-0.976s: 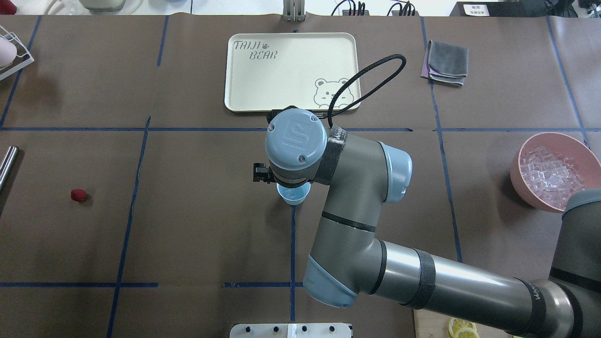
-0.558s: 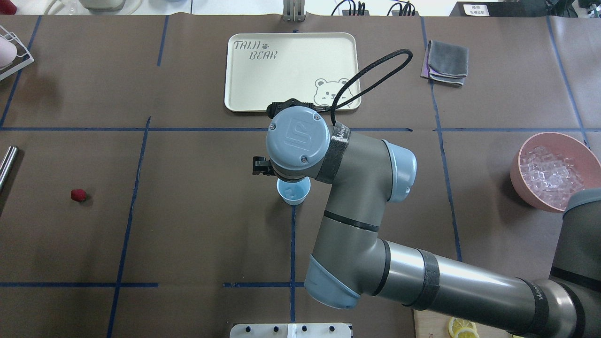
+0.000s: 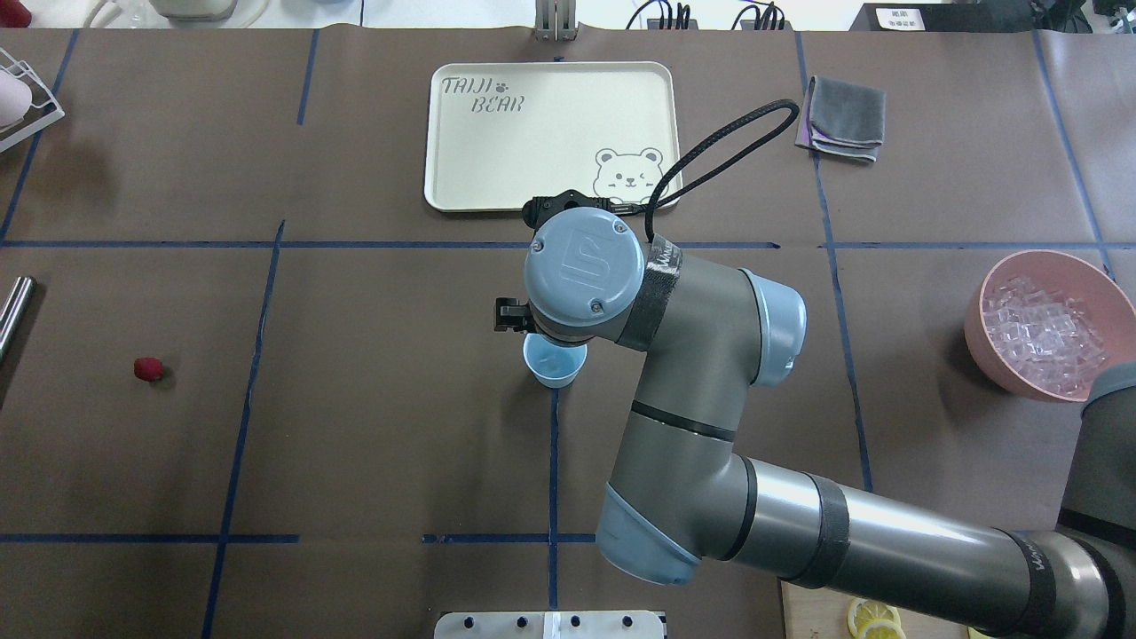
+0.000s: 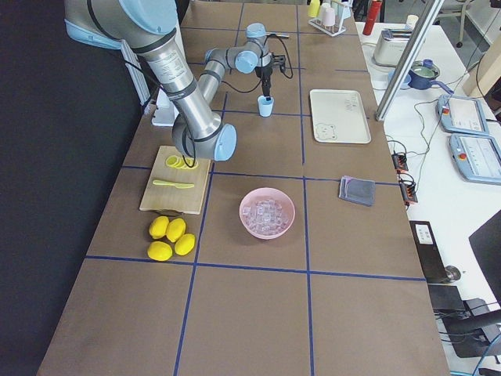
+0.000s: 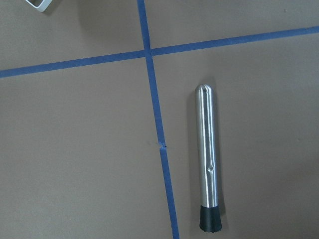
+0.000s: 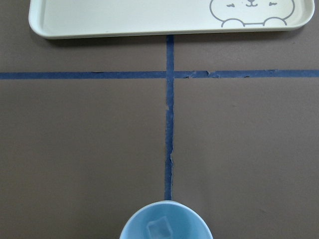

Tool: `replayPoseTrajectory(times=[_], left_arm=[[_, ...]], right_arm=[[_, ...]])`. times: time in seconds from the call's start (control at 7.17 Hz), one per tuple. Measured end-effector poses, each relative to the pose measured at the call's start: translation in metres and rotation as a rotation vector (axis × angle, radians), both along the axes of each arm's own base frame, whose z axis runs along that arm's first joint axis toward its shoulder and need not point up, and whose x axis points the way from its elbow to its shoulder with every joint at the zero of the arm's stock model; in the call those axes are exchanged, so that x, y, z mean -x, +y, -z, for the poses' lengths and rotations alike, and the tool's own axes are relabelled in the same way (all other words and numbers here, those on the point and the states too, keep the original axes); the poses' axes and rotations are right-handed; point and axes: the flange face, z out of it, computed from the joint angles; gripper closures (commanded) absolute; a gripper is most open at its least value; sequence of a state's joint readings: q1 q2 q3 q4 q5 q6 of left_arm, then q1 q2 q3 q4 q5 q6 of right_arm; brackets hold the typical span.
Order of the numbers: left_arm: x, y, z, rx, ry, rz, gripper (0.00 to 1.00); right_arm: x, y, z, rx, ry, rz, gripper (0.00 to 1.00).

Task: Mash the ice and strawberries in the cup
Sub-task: 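Move the right gripper back to the pink bowl of ice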

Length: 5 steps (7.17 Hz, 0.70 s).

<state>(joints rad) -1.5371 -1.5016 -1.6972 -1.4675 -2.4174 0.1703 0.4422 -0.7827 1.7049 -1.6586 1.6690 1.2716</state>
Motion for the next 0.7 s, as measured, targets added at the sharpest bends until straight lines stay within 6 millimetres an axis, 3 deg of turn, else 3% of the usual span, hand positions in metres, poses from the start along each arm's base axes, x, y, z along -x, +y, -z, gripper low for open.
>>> replayPoseTrajectory(times=[0.7], left_arm=[[0.000,-0.005,0.006,-0.012,-0.001,0.002,0.00]], right_arm=[[-0.014,-0.017,-0.005,-0.006,0.008,-0.018,0.01]])
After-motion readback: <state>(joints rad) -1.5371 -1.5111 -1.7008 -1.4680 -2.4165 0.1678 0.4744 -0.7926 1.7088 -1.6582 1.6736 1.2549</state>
